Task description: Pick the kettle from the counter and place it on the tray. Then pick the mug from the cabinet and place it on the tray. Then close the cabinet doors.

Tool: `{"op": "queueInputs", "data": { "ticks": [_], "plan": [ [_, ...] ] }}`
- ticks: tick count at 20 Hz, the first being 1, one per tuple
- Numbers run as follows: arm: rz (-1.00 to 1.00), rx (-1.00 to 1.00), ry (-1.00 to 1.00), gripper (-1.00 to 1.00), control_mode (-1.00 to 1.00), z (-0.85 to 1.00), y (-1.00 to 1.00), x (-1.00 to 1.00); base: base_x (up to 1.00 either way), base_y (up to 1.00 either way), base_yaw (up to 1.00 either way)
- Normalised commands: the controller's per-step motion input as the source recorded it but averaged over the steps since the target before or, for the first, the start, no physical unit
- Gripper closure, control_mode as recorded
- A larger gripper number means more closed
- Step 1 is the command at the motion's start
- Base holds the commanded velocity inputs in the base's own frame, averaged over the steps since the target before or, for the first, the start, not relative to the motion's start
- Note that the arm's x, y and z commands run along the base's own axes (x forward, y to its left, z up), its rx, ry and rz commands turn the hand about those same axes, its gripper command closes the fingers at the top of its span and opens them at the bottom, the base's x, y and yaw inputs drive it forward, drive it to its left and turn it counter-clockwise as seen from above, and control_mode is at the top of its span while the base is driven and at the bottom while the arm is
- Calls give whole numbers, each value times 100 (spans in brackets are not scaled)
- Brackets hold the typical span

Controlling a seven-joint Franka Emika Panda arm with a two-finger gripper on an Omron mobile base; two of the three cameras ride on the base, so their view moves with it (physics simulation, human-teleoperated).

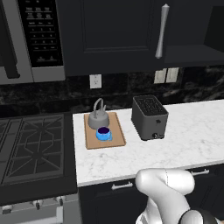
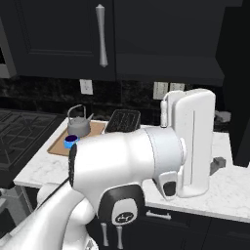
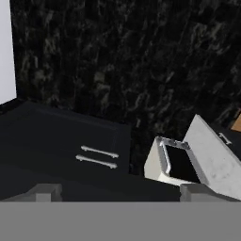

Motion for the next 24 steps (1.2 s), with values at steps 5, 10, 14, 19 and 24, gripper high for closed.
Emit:
{"op": "queueInputs", "data": {
  "ticks": [5, 10, 14, 19, 24],
  "plan": [
    [0, 0, -20, -100, -100, -3, -35, -45, 0, 0, 0],
    [0, 0, 0, -100, -100, -10, -46, 0, 0, 0, 0],
    [0, 0, 0, -100, -100, -1, -48, 4, 0, 0, 0],
    [1, 0, 0, -100, -100, 0, -41, 5, 0, 0, 0],
    [5, 0, 5, -100, -100, 0, -34, 27, 0, 0, 0]
  ]
}}
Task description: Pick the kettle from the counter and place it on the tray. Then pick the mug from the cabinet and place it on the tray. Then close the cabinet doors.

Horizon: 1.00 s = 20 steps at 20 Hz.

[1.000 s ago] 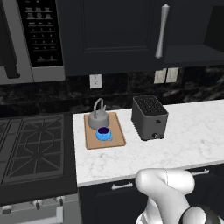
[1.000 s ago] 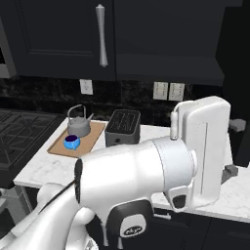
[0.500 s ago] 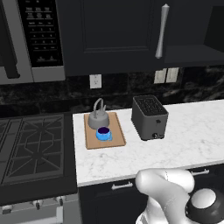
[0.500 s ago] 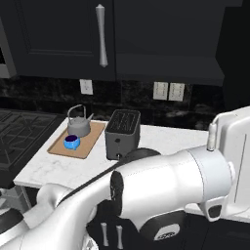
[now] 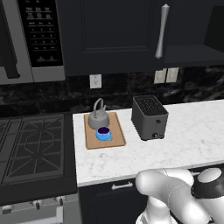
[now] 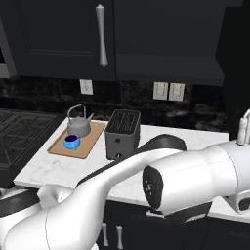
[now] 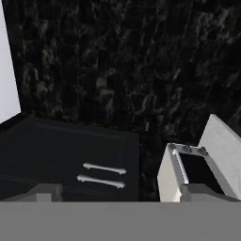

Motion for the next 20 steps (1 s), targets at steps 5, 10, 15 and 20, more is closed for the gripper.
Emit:
{"op": "queueInputs", "data": {
  "ticks": [5, 10, 15, 20],
  "plan": [
    [12, 0, 9, -100, -100, -3, -24, 33, 0, 0, 0],
    [19, 0, 2, -100, -100, -13, -5, 14, 0, 0, 0],
    [17, 0, 1, -100, -100, -3, -4, 29, 0, 0, 0],
    [16, 0, 4, -100, -100, 0, -1, 37, 0, 0, 0]
  ]
}}
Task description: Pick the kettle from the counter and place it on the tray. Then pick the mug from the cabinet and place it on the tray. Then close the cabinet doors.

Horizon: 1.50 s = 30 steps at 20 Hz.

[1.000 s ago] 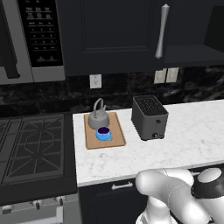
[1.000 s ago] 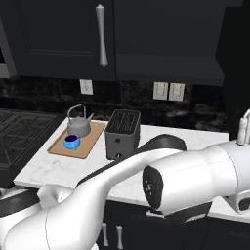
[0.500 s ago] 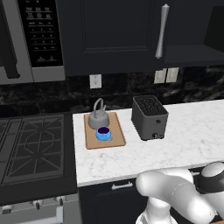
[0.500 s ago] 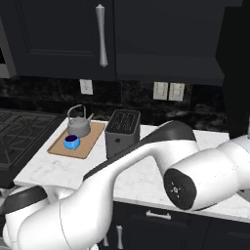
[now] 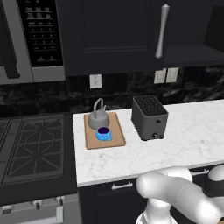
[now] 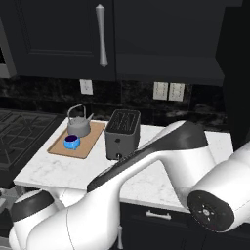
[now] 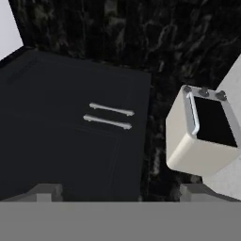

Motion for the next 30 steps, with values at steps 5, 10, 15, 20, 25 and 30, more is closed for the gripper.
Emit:
{"op": "queueInputs", "data": {
  "ticks": [5, 10, 15, 20, 25, 30],
  "plan": [
    [17, 0, 8, -100, -100, -4, 8, 21, 0, 0, 0],
    [19, 0, 9, -100, -100, 0, 37, 27, 0, 0, 0],
    [20, 0, 7, -100, -100, 0, 34, 35, 0, 0, 0],
    [22, -3, 2, -100, -100, -17, 56, 5, 0, 0, 0],
    [18, 0, 1, -100, -100, -12, 73, 15, 0, 0, 0],
    [16, -1, 1, -100, -100, -1, 78, 34, 0, 0, 0]
  ]
}}
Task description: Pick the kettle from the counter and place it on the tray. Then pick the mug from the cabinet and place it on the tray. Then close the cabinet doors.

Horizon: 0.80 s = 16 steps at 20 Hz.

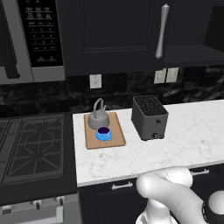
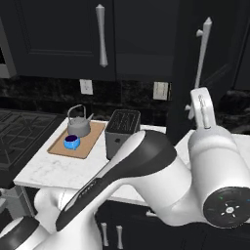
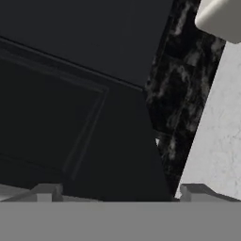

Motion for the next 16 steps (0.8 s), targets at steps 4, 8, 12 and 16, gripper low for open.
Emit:
{"op": "queueInputs", "data": {
  "ticks": [4, 8, 12, 16],
  "plan": [
    [15, -4, 3, -100, -100, 0, 83, 38, 0, 0, 0],
    [14, -4, 6, -100, -100, 0, 78, 47, 0, 0, 0],
    [11, -3, 6, -100, -100, 0, 76, 58, 0, 0, 0],
    [10, -2, 6, -100, -100, 0, 67, 65, 0, 0, 0]
  ]
}}
